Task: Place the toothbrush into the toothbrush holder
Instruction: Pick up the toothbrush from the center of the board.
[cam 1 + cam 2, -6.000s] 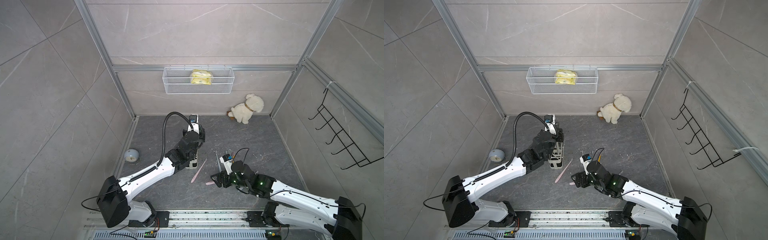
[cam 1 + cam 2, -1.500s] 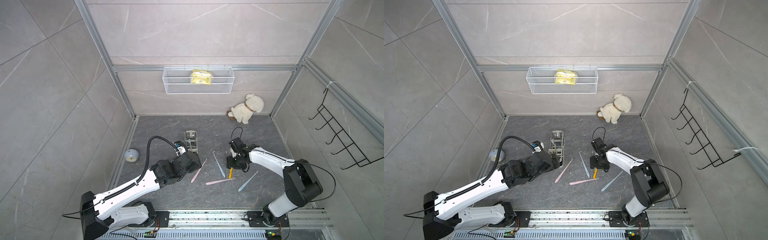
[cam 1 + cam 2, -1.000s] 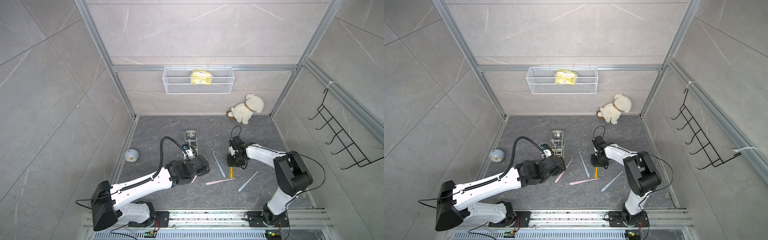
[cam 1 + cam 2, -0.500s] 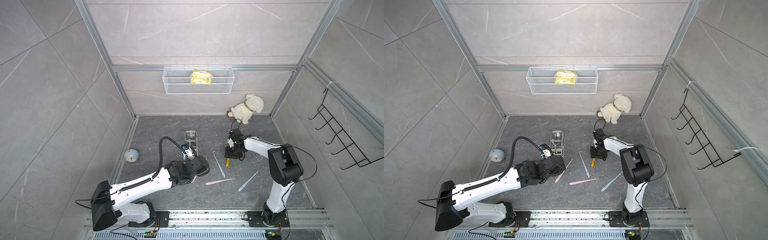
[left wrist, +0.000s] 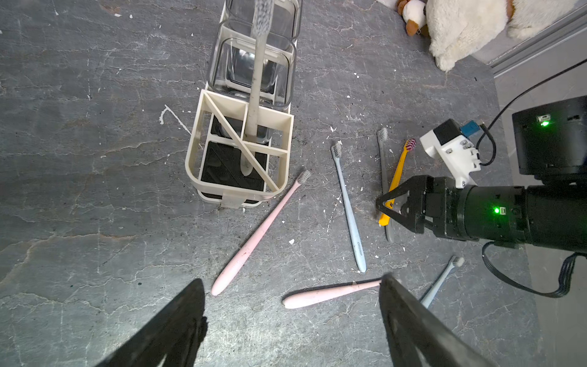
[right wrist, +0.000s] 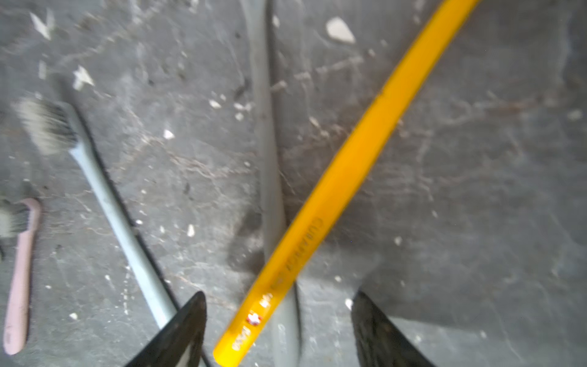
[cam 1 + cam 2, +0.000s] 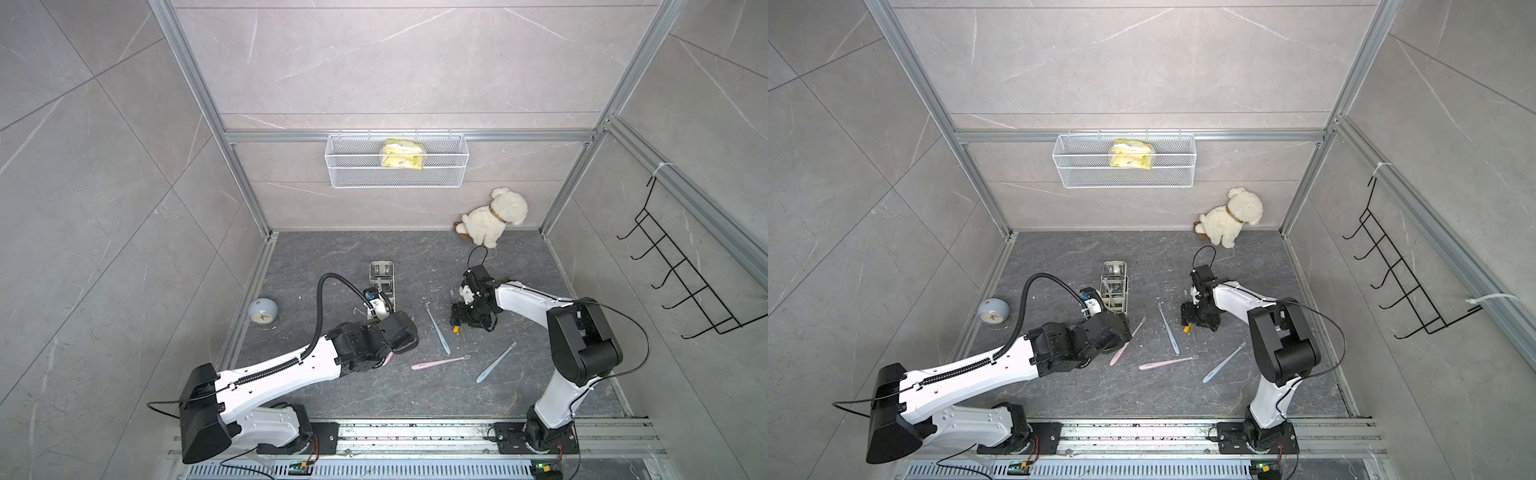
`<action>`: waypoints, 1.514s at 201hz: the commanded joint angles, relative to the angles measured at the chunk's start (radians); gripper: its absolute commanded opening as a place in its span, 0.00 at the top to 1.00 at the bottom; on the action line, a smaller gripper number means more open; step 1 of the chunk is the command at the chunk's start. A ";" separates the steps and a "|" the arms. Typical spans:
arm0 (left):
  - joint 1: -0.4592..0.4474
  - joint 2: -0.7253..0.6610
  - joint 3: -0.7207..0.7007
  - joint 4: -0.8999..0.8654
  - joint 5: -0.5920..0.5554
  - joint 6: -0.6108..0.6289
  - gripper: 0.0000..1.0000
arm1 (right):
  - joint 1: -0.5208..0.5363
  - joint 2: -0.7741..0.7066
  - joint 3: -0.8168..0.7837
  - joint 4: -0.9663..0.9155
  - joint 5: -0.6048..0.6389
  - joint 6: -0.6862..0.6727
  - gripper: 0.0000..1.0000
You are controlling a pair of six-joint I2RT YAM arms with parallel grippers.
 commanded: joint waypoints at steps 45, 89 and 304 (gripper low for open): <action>-0.007 -0.056 0.002 0.011 -0.029 0.020 0.14 | 0.003 0.056 0.050 -0.033 0.028 -0.039 0.70; -0.008 -0.024 0.008 0.019 -0.018 0.020 0.14 | 0.005 -0.021 -0.004 -0.024 0.059 -0.051 0.79; 0.179 0.220 0.102 0.475 0.369 0.023 0.05 | 0.269 -0.706 -0.303 0.167 -0.312 0.135 0.87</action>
